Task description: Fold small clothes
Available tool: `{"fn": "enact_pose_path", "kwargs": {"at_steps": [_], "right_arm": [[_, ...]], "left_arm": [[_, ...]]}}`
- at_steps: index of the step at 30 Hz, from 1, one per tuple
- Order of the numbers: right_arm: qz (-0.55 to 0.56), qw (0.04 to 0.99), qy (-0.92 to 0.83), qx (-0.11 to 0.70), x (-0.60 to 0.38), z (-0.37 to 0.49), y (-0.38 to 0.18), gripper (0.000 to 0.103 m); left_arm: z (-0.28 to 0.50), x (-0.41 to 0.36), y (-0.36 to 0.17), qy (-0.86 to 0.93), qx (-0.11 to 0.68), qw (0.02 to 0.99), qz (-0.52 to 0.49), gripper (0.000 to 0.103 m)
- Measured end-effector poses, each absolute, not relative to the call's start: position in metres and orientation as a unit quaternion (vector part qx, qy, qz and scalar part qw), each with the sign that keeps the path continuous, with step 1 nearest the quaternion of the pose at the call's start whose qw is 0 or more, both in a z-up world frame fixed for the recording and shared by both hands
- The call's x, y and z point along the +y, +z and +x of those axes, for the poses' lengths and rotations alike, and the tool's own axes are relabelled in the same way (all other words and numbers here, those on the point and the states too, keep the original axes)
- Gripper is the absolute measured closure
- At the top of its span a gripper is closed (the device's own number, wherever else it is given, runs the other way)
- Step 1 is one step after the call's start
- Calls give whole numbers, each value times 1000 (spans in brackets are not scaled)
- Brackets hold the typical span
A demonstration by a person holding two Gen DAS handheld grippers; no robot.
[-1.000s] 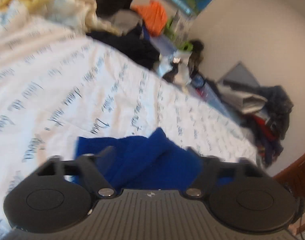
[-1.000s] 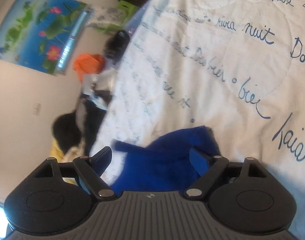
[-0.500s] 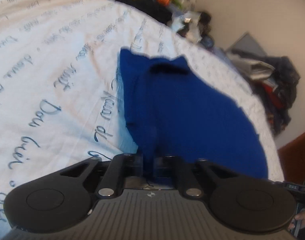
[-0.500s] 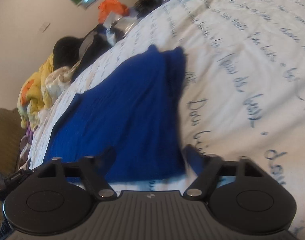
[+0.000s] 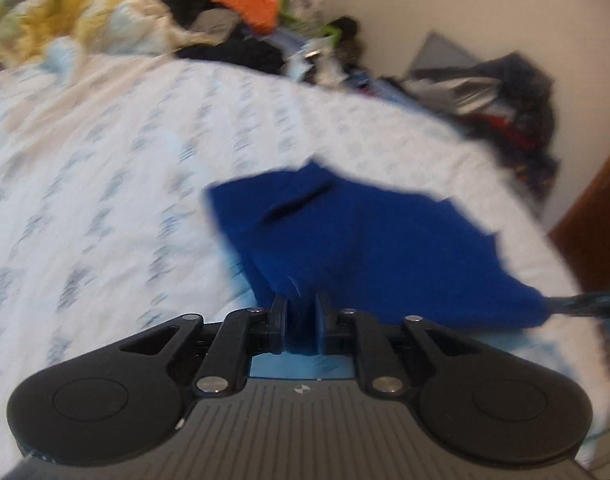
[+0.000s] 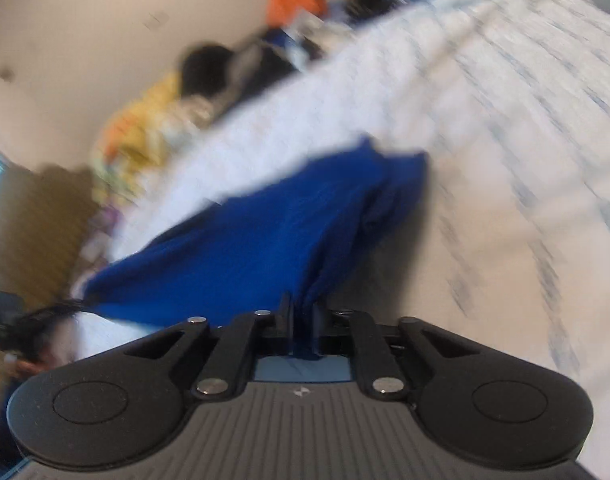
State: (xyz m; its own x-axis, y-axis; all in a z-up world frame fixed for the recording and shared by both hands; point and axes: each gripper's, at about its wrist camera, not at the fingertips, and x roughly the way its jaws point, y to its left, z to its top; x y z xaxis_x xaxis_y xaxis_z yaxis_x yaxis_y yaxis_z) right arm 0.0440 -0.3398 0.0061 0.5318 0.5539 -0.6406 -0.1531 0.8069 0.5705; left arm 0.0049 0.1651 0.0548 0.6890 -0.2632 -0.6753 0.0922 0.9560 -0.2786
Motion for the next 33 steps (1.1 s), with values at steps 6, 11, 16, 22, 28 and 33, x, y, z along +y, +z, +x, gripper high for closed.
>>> {"fn": "enact_pose_path", "kwargs": {"at_steps": [6, 11, 16, 22, 28, 33], "right_arm": [[207, 890, 172, 368, -344, 83, 30, 45], [195, 895, 167, 364, -311, 181, 30, 44], [126, 885, 142, 426, -263, 245, -9, 80], [121, 904, 123, 391, -278, 236, -14, 97], [161, 911, 101, 367, -280, 204, 7, 72], [119, 921, 165, 332, -228, 180, 24, 46]], "left_arm": [[42, 152, 87, -54, 287, 953, -87, 16], [132, 65, 71, -87, 295, 951, 36, 53], [191, 18, 12, -70, 353, 918, 169, 98], [228, 96, 15, 0, 376, 926, 38, 96], [169, 99, 56, -13, 296, 955, -6, 67], [158, 39, 44, -103, 316, 943, 10, 32]]}}
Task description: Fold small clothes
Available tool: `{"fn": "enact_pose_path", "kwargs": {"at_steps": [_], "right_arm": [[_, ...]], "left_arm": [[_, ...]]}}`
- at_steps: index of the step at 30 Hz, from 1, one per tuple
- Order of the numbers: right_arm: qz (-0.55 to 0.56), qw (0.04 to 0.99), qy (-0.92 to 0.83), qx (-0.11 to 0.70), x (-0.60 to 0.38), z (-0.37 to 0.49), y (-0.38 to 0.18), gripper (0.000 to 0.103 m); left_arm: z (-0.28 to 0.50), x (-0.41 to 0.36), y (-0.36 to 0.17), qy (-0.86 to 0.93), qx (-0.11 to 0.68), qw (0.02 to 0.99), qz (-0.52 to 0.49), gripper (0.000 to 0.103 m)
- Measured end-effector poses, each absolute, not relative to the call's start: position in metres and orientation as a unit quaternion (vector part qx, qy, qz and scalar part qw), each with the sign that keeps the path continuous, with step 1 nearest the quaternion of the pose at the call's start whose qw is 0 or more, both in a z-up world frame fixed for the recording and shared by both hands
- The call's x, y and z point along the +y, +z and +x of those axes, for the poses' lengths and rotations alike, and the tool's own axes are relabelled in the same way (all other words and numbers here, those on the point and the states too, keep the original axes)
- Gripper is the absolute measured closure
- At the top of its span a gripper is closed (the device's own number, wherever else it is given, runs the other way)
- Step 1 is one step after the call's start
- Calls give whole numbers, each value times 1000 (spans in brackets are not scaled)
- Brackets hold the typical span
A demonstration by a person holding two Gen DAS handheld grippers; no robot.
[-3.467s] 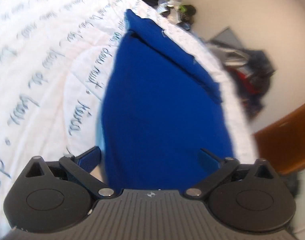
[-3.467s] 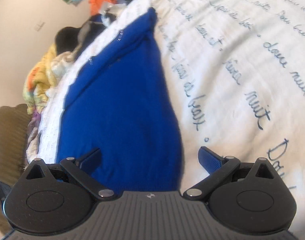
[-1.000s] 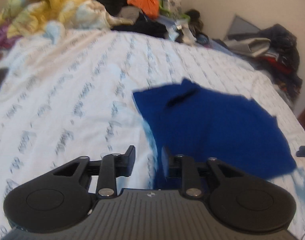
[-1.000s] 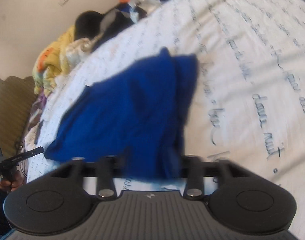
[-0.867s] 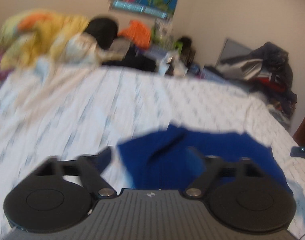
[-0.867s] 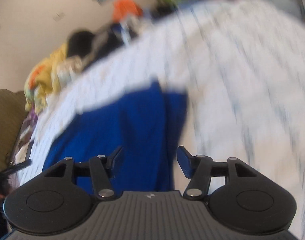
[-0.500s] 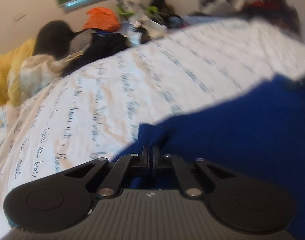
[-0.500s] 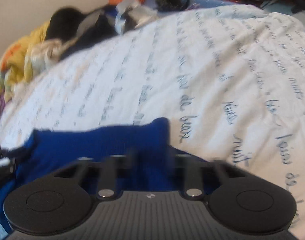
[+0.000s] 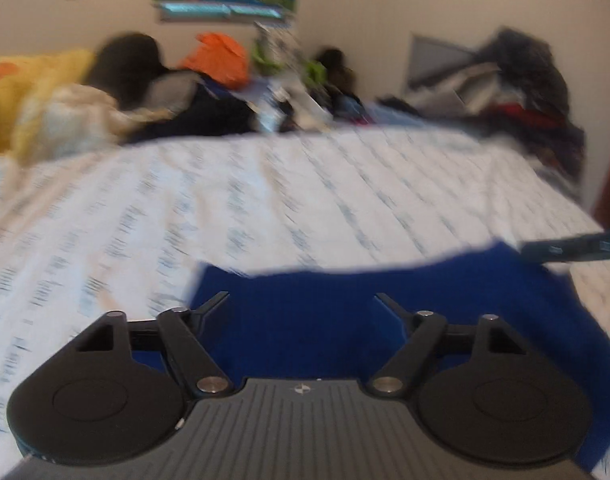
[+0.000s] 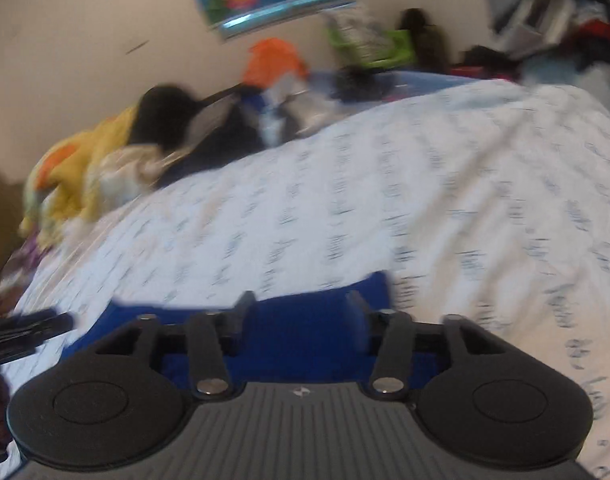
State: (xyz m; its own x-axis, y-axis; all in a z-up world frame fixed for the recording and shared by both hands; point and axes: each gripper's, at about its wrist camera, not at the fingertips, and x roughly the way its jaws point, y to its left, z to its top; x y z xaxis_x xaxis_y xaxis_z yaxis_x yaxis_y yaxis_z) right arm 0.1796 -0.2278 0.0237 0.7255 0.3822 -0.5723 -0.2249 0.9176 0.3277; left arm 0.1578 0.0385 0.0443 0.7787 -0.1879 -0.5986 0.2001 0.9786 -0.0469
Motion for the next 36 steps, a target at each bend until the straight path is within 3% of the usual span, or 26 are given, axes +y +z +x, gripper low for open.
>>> {"fn": "enact_pose_path", "kwargs": {"at_steps": [2, 3, 5, 7, 11, 14, 15, 16, 19, 21, 24, 27, 29, 31, 33, 36], "right_arm": [[65, 913, 144, 375, -210, 187, 0, 46], [35, 914, 133, 381, -210, 186, -15, 47], [-1, 938, 158, 309, -227, 160, -32, 47], [47, 935, 169, 307, -243, 156, -32, 47], [-9, 936, 123, 329, -216, 148, -13, 46], [21, 931, 171, 323, -207, 114, 1, 37], [11, 927, 185, 326, -202, 105, -3, 25], [-12, 921, 181, 344, -196, 101, -14, 21], [-12, 933, 198, 301, -213, 76, -33, 19], [2, 927, 185, 327, -222, 73, -21, 19], [16, 929, 168, 331, -224, 58, -1, 18], [-9, 913, 193, 358, -214, 53, -21, 18], [-74, 925, 204, 312, -208, 35, -30, 18], [-26, 909, 190, 369, -220, 35, -17, 18], [74, 903, 188, 380, -253, 22, -2, 17], [252, 866, 165, 399, -318, 1, -10, 17]], "left_arm": [[170, 33, 15, -84, 364, 927, 34, 33], [164, 41, 6, -80, 327, 940, 48, 17], [164, 59, 2, -91, 323, 942, 24, 18], [164, 51, 2, -87, 319, 942, 51, 17], [141, 38, 20, -65, 316, 945, 56, 20], [98, 22, 33, -129, 298, 945, 42, 1], [90, 15, 25, -140, 310, 939, 57, 2], [89, 11, 11, -138, 330, 931, 78, 2], [87, 31, 4, -113, 323, 938, 54, 0], [79, 39, 20, -96, 326, 939, 47, 19], [61, 44, 33, -127, 323, 938, 8, 13], [59, 37, 10, -120, 347, 929, 45, 11], [46, 35, 9, -105, 334, 934, 75, 12], [29, 54, 22, -97, 347, 933, 5, 15], [2, 82, 29, -75, 342, 931, -103, 5], [-31, 124, 18, -30, 352, 893, -278, 5]]}}
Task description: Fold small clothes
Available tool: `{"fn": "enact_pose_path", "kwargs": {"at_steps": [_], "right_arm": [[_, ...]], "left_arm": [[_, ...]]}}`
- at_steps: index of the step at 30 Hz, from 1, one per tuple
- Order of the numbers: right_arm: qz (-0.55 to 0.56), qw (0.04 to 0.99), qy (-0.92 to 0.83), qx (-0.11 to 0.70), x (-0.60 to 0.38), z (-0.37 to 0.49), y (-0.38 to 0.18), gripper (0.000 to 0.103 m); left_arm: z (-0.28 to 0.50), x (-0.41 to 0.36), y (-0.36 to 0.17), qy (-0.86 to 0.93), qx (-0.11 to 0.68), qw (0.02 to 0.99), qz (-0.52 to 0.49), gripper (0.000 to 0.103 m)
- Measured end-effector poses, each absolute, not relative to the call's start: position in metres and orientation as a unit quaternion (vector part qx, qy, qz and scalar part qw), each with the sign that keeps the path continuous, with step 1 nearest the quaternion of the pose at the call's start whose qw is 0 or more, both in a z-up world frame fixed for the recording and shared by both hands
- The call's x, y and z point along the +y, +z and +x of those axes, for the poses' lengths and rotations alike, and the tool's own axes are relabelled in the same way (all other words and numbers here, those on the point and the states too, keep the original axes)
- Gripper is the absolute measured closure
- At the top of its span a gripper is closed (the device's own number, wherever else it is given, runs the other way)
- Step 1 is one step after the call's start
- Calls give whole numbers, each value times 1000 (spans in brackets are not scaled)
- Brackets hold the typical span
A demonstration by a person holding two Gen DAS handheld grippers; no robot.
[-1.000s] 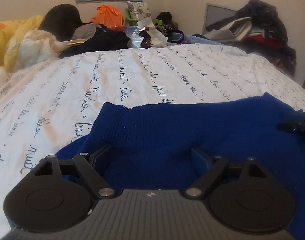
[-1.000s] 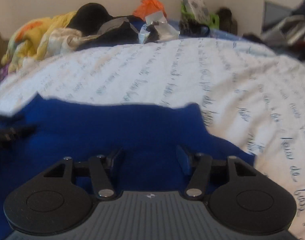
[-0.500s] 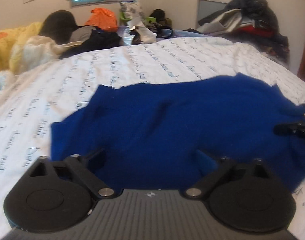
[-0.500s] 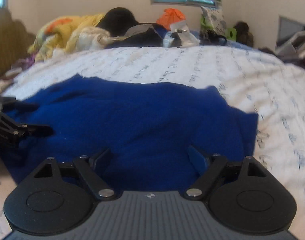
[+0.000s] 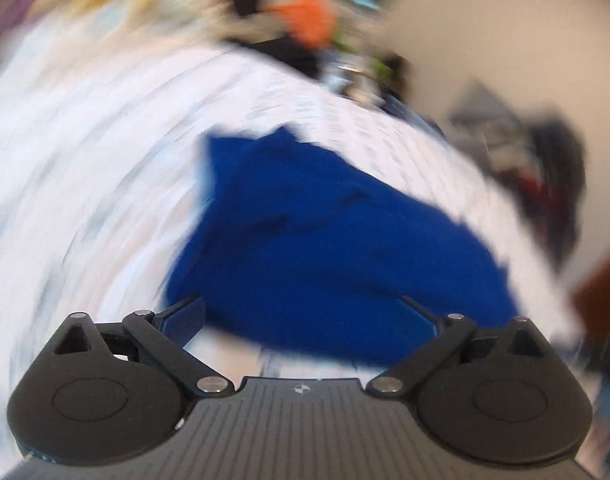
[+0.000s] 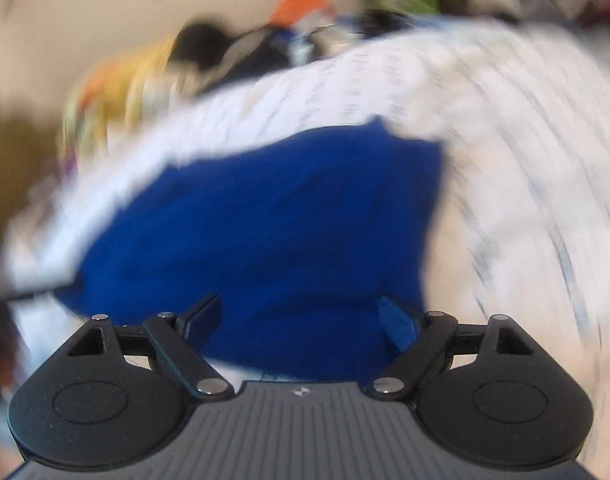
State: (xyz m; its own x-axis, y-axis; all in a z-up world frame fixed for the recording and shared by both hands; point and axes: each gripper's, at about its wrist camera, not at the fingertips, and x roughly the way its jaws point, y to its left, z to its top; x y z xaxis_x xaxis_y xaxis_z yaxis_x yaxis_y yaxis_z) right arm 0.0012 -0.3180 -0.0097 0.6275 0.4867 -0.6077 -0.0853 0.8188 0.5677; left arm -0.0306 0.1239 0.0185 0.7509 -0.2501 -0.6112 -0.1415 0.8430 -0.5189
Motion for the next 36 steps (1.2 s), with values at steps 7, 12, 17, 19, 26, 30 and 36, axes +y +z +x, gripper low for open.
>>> {"fn": "enact_pose_path", "kwargs": {"at_steps": [7, 12, 17, 19, 26, 30, 36], "right_arm": [[310, 836, 170, 419, -327, 15, -33, 16], [268, 841, 169, 440, -312, 40, -37, 94], [239, 855, 185, 421, -327, 26, -7, 97], [210, 862, 161, 433, -335, 22, -13, 97], [197, 873, 135, 425, -330, 22, -8, 77], [131, 923, 139, 333, -295, 50, 25, 21], [36, 919, 163, 358, -204, 151, 8, 23]], "left_arm": [[-23, 140, 4, -13, 315, 854, -415, 8], [5, 145, 6, 31, 365, 848, -384, 100], [-16, 162, 30, 8, 363, 869, -335, 97], [-20, 166, 25, 14, 374, 876, -303, 97], [-43, 146, 52, -5, 326, 927, -188, 37], [-6, 91, 78, -29, 252, 966, -51, 20], [122, 29, 37, -81, 317, 944, 37, 48]]}}
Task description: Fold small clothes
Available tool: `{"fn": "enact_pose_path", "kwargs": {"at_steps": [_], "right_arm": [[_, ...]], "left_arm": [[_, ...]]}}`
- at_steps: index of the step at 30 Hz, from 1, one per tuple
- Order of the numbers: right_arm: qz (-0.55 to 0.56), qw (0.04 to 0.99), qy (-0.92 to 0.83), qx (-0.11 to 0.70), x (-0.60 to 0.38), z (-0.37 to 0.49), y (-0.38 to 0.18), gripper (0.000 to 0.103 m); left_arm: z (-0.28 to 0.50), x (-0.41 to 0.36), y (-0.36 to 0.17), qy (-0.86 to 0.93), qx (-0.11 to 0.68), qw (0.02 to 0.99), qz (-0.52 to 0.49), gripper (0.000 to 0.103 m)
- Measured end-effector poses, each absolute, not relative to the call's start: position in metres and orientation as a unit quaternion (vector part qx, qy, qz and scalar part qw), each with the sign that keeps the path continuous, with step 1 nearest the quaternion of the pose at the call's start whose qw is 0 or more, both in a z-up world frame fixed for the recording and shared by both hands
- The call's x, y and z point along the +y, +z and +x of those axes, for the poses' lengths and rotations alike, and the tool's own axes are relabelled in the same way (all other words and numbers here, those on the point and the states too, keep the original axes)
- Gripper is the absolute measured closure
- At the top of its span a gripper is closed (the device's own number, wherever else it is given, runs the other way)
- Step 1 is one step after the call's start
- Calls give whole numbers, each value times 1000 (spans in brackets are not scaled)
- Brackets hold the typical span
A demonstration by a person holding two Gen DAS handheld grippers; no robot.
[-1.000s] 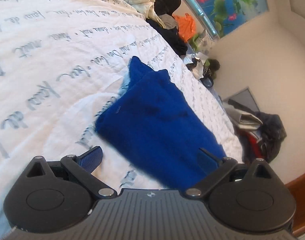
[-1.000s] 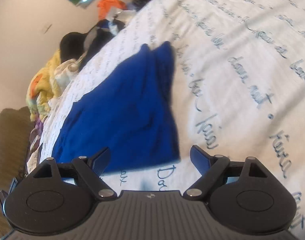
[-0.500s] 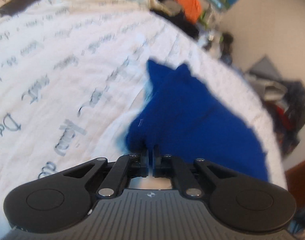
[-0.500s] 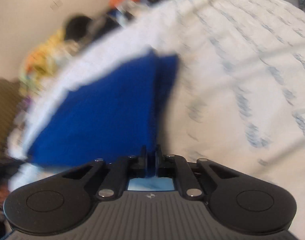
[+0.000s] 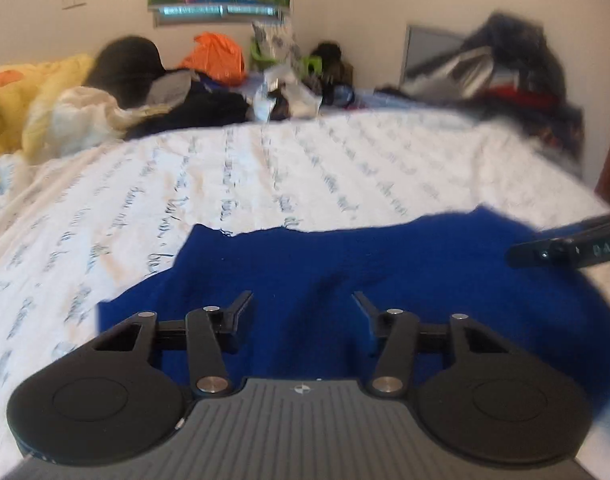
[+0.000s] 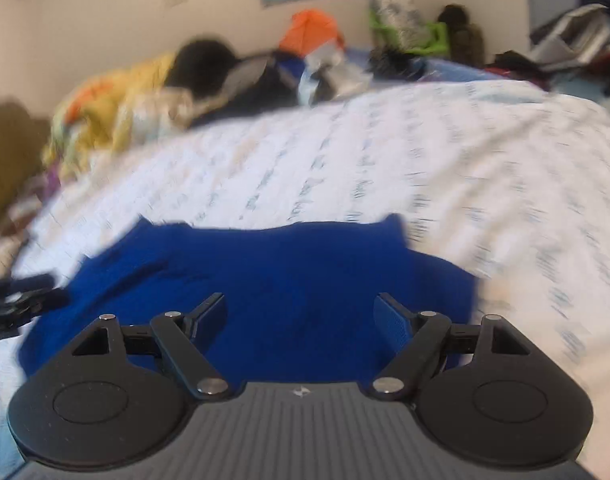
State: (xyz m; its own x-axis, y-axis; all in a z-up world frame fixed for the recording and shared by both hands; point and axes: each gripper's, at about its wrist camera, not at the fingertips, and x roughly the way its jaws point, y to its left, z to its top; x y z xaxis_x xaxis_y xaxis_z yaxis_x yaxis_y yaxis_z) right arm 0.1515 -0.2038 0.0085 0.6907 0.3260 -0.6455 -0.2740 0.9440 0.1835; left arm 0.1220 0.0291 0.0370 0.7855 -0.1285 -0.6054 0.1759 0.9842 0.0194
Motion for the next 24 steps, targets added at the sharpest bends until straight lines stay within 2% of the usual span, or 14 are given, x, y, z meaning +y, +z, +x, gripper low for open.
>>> {"fn": "enact_pose_path", "kwargs": {"at_steps": [1, 2, 3, 6, 11, 14, 16, 19, 22, 24], "right_arm": [[11, 918, 154, 364, -195, 162, 1, 23], [-17, 916, 141, 375, -189, 170, -9, 23], [-21, 919, 146, 366, -193, 170, -18, 23], [11, 931, 191, 311, -220, 156, -35, 23], [-6, 936, 176, 303, -217, 150, -35, 22], [-1, 939, 174, 297, -221, 144, -34, 22], [-3, 941, 170, 294, -220, 138, -34, 22], [0, 940, 170, 294, -221, 140, -34, 21], [0, 940, 169, 295, -221, 141, -33, 21], [2, 940, 170, 295, -222, 141, -33, 21]], "left_arm": [[140, 30, 24, -71, 340, 937, 43, 48], [150, 37, 15, -61, 347, 935, 37, 39], [156, 49, 8, -59, 336, 939, 30, 23], [156, 66, 5, -84, 327, 941, 21, 22], [138, 57, 14, -53, 311, 948, 31, 23], [86, 64, 33, -37, 275, 961, -5, 1], [37, 81, 42, -5, 246, 967, -62, 0], [-20, 115, 37, 33, 257, 943, -208, 0], [-51, 141, 17, 60, 288, 885, -360, 4], [-61, 144, 15, 51, 270, 872, -405, 4]]}}
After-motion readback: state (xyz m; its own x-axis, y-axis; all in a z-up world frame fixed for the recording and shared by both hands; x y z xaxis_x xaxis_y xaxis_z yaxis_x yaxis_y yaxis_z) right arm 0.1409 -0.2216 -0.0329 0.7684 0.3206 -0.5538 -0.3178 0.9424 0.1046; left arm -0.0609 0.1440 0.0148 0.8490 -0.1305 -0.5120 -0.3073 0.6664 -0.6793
